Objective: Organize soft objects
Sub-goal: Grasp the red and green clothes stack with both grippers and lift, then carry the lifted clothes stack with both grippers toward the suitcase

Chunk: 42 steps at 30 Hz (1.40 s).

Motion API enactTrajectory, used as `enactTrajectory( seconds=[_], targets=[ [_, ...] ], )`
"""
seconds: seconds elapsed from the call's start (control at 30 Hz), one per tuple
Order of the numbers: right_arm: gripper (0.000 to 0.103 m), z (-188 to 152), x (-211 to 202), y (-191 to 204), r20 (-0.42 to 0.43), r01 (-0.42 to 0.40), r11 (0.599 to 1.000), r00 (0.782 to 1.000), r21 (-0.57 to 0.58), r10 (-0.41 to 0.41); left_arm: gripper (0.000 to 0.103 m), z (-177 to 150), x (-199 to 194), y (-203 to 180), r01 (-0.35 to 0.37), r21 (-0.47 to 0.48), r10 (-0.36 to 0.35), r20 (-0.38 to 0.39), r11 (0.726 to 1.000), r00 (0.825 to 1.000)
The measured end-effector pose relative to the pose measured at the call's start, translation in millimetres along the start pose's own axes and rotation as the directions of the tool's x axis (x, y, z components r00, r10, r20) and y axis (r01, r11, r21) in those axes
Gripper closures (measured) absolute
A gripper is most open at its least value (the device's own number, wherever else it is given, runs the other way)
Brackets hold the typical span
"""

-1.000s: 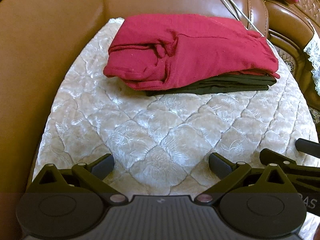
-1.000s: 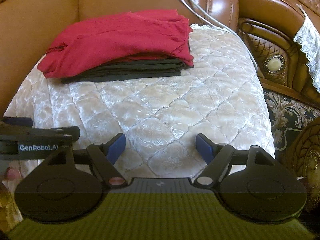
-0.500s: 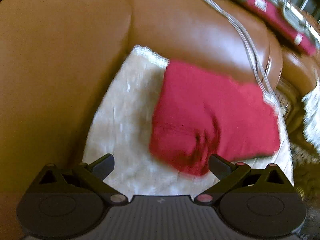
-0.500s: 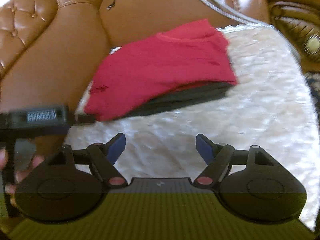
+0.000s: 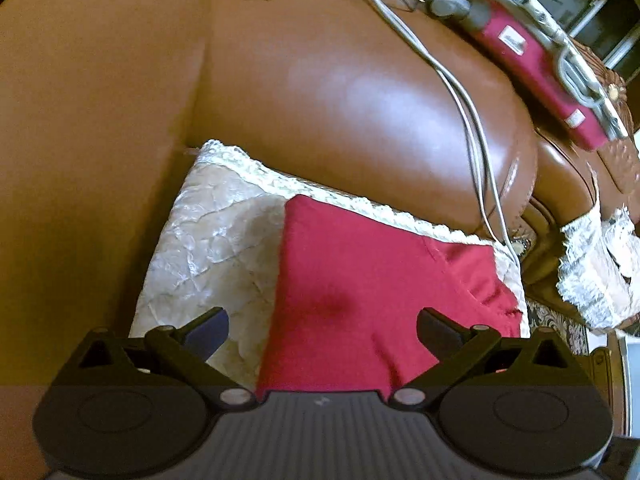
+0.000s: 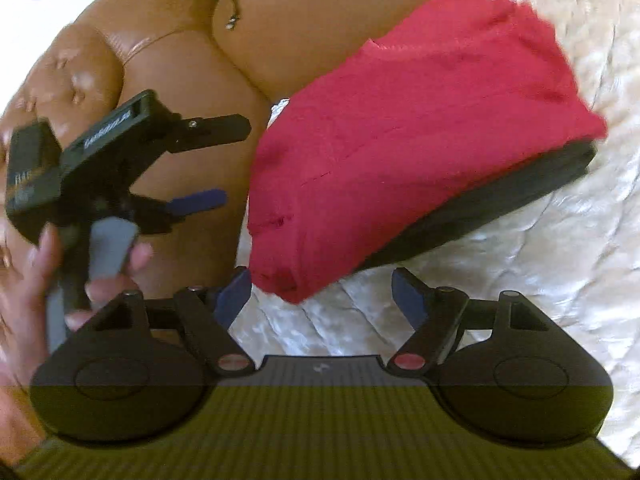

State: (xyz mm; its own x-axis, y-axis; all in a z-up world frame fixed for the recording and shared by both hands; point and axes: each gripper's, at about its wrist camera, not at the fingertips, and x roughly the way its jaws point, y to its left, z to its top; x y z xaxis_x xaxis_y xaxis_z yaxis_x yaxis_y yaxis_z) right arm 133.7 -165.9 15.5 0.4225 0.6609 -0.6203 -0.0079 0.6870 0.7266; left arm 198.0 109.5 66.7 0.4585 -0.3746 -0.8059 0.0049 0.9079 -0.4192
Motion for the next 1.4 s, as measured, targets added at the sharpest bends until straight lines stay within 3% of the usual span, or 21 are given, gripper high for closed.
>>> enactTrajectory(
  seconds=[0.2, 0.3, 0.43, 0.47, 0.53, 0.6, 0.67, 0.73, 0.83, 0.93, 1.0, 1.2, 1.4],
  targets=[
    [0.017, 0.6, 24.7, -29.6, 0.035, -0.046, 0.966, 0.999, 0.254, 0.038, 0.001, 0.1, 8.4, 20.6, 0.069, -0.075, -0.072, -0.035, 0.995, 0.997],
    [0.016, 5.9, 30.3, -35.2, 0.102, -0.079, 0.942, 0.994, 0.327, 0.047, 0.001, -0.8, 13.5, 29.7, 0.101, -0.103, -0.107, -0.053, 0.99, 0.993],
    [0.016, 11.6, 39.6, -32.4, 0.117, -0.067, 0.932, 0.993, 0.356, 0.027, 0.001, -4.1, 20.8, 37.7, 0.144, -0.141, -0.156, -0.072, 0.979, 0.985],
    [0.019, 11.9, 39.0, -30.4, 0.119, -0.066, 0.932, 0.993, 0.356, 0.025, 0.001, -5.7, 23.1, 39.3, 0.156, -0.153, -0.169, -0.076, 0.976, 0.983],
    [0.04, 11.5, 38.3, -35.0, 0.123, -0.088, 0.918, 0.992, 0.387, 0.043, 0.001, -9.4, 28.4, 43.3, 0.182, -0.178, -0.199, -0.08, 0.967, 0.977],
    [0.043, 12.3, 37.8, -45.0, 0.119, -0.13, 0.887, 0.989, 0.443, 0.086, 0.001, -12.6, 37.2, 46.4, 0.189, -0.195, -0.21, -0.089, 0.962, 0.974],
    [0.044, 16.9, 33.5, -45.1, 0.116, -0.144, 0.881, 0.988, 0.45, 0.103, 0.001, -13.5, 51.0, 49.4, 0.202, -0.218, -0.228, -0.103, 0.955, 0.968],
    [0.044, 19.9, 30.2, -41.4, 0.118, -0.153, 0.885, 0.987, 0.44, 0.112, 0.001, -14.3, 64.0, 51.2, 0.237, -0.256, -0.272, -0.111, 0.937, 0.956],
    [0.044, 19.9, 28.8, -46.9, 0.133, -0.198, 0.854, 0.979, 0.481, 0.153, 0.001, -12.2, 72.6, 45.3, 0.275, -0.25, -0.307, -0.101, 0.928, 0.946],
    [0.044, 25.3, 26.7, -54.2, 0.166, -0.268, 0.81, 0.963, 0.522, 0.212, 0.001, -11.5, 78.6, 40.0, 0.365, -0.265, -0.405, -0.116, 0.892, 0.907],
    [0.044, 26.6, 21.9, -55.4, 0.191, -0.31, 0.787, 0.95, 0.533, 0.246, 0.001, -11.0, 81.0, 36.4, 0.384, -0.265, -0.426, -0.122, 0.884, 0.896],
    [0.044, 35.0, 21.1, -51.7, 0.162, -0.271, 0.819, 0.962, 0.506, 0.218, 0.005, -9.4, 84.3, 38.0, 0.383, -0.301, -0.429, -0.104, 0.873, 0.897],
    [0.039, 22.8, 15.5, -48.1, 0.037, -0.108, 0.906, 0.994, 0.408, 0.102, 0.005, -7.6, 86.3, 31.1, 0.35, -0.27, -0.398, -0.148, 0.897, 0.905]
  ],
)
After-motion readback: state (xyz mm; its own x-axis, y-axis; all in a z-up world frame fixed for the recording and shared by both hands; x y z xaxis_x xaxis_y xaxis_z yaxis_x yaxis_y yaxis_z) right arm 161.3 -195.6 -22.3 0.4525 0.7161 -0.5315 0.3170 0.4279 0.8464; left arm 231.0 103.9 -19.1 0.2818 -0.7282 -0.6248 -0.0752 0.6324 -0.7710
